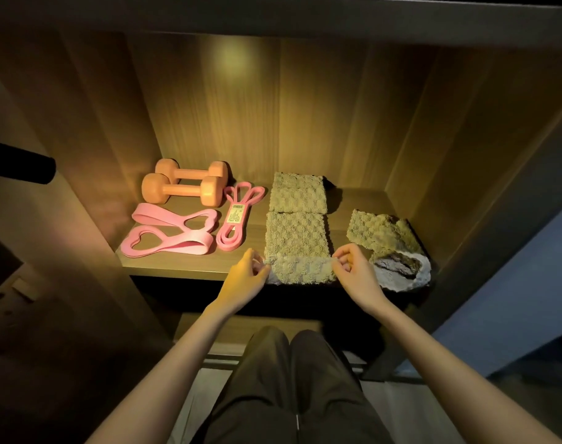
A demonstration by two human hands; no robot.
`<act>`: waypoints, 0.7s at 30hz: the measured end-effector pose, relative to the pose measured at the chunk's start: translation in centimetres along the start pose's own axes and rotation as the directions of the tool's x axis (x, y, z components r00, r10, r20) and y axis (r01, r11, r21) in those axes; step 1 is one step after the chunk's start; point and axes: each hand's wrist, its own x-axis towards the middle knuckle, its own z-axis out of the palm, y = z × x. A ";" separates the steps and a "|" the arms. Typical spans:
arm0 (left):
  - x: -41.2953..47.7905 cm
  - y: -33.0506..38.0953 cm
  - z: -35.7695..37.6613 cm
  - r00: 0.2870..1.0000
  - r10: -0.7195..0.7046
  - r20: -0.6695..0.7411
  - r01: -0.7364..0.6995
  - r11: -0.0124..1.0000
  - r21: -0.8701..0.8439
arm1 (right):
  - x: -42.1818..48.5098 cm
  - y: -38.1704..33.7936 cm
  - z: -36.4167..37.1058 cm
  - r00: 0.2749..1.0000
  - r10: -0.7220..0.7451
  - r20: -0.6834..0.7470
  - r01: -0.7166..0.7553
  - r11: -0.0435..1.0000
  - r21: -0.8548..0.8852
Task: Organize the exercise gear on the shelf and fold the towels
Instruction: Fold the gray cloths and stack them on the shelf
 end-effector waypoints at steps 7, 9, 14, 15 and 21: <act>1.6 -0.2 0.8 1.000 -0.007 -0.006 0.007 0.992 0.123 | 1.3 1.0 0.9 1.000 -0.009 -0.017 0.006 0.981 -0.192; 1.9 -0.3 1.2 1.000 0.013 -0.003 -0.012 0.988 0.154 | 1.4 1.3 1.1 1.000 0.011 -0.010 -0.013 0.974 -0.227; 2.2 -0.4 2.1 0.997 0.044 -0.069 -0.024 0.963 0.269 | 1.5 1.5 1.1 1.000 0.022 0.017 -0.016 0.958 -0.286; 2.3 -0.3 2.2 0.996 0.039 -0.081 -0.013 0.954 0.301 | 1.6 1.5 1.1 0.999 0.026 0.022 -0.018 0.955 -0.297; 2.1 0.3 2.6 0.962 0.208 -0.176 -0.064 0.802 0.594 | 1.6 0.9 0.7 0.991 -0.130 0.038 0.133 0.876 -0.464</act>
